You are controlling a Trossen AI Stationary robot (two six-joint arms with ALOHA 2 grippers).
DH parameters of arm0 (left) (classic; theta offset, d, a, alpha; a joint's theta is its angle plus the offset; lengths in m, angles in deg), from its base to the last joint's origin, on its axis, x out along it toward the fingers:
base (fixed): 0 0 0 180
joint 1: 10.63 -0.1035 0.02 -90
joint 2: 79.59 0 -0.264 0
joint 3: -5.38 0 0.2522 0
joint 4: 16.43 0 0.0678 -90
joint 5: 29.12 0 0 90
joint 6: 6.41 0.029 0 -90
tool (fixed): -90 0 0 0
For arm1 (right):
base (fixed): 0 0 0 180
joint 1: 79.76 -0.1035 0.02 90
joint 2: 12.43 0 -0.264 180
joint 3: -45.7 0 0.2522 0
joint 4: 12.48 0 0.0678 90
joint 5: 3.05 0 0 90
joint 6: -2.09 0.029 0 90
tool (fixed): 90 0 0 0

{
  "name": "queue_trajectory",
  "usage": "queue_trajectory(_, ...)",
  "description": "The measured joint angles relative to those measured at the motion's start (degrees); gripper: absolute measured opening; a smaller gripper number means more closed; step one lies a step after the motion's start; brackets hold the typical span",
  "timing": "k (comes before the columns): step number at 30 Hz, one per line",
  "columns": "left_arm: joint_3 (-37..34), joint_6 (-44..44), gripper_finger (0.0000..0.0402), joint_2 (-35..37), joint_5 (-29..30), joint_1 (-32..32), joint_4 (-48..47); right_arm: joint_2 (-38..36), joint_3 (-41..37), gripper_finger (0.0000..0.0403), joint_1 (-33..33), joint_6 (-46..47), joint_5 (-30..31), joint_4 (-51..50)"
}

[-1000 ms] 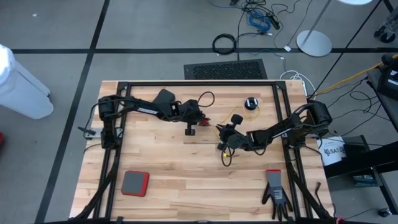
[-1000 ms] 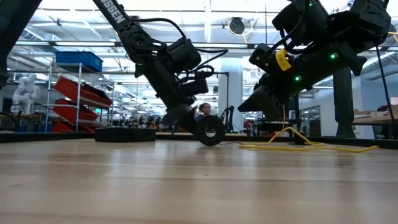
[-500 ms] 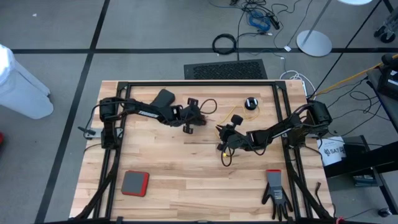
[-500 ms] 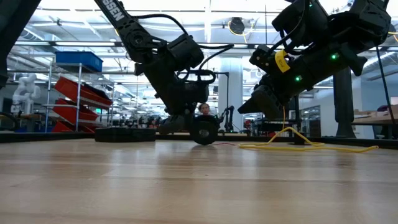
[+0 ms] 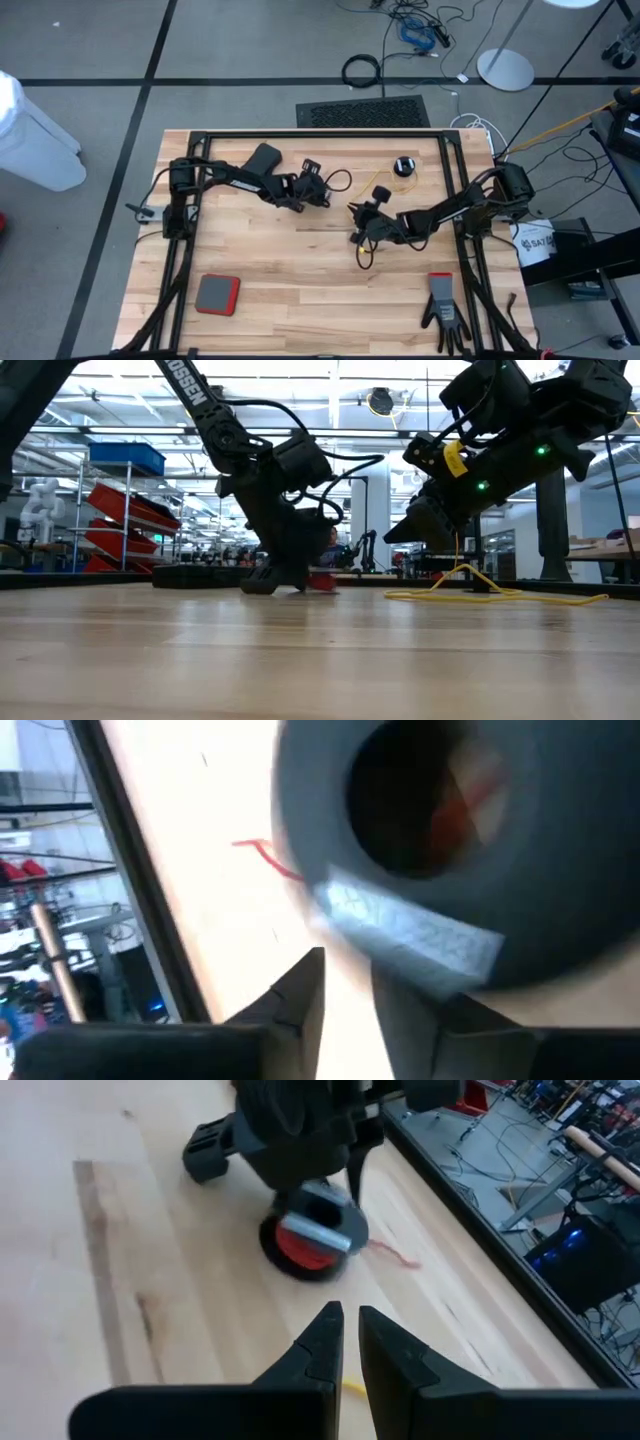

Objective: Coil cords
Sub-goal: Coil the red wire on the spool, then coil the yellow wire on the spool

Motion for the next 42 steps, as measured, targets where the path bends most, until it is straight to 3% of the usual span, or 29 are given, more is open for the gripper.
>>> queue_trajectory(5, -0.07, -0.49, 0.0133, 0.38, 4.99, 2.05, 0.95, 0.0, 0.0, 0.0025, -0.92, 1.86, 0.21, -3.29)
queue_trajectory(12, -0.41, -2.92, 0.0151, 3.4, 5.25, 3.3, -2.66, -0.21, 0.02, 0.0025, -2.04, 5.7, 0.57, -11.77)
queue_trajectory(20, -0.44, -11.33, 0.0151, 5.27, 7.76, 3.18, -6.19, -5.86, 0.02, 0.0025, -6.07, 18.81, 10.52, -33.83)
queue_trajectory(24, -0.42, -16.91, 0.0151, 6.62, 7.46, 3.3, -5.04, -11.23, 0.02, 0.0025, -6.32, 26.57, 10.69, -46.7)
queue_trajectory(27, -0.38, -21.28, 0.0151, 8.57, 4.35, 3.46, -2.06, -14.08, -0.02, 0.003, -6.31, 32.65, 10.52, -52.66)
queue_trajectory(33, -0.27, -27.38, 0.0151, 13.62, -8.76, 3.33, 4.8, -17.07, -0.09, 0.0043, -5.7, 39.89, 10.54, -61.96)
queue_trajectory(42, -0.23, -36.57, 0.0151, 15.91, -30.47, 1.94, 14.48, -18.22, -0.11, 0.0054, -5.59, 43.52, 10.56, -61.67)
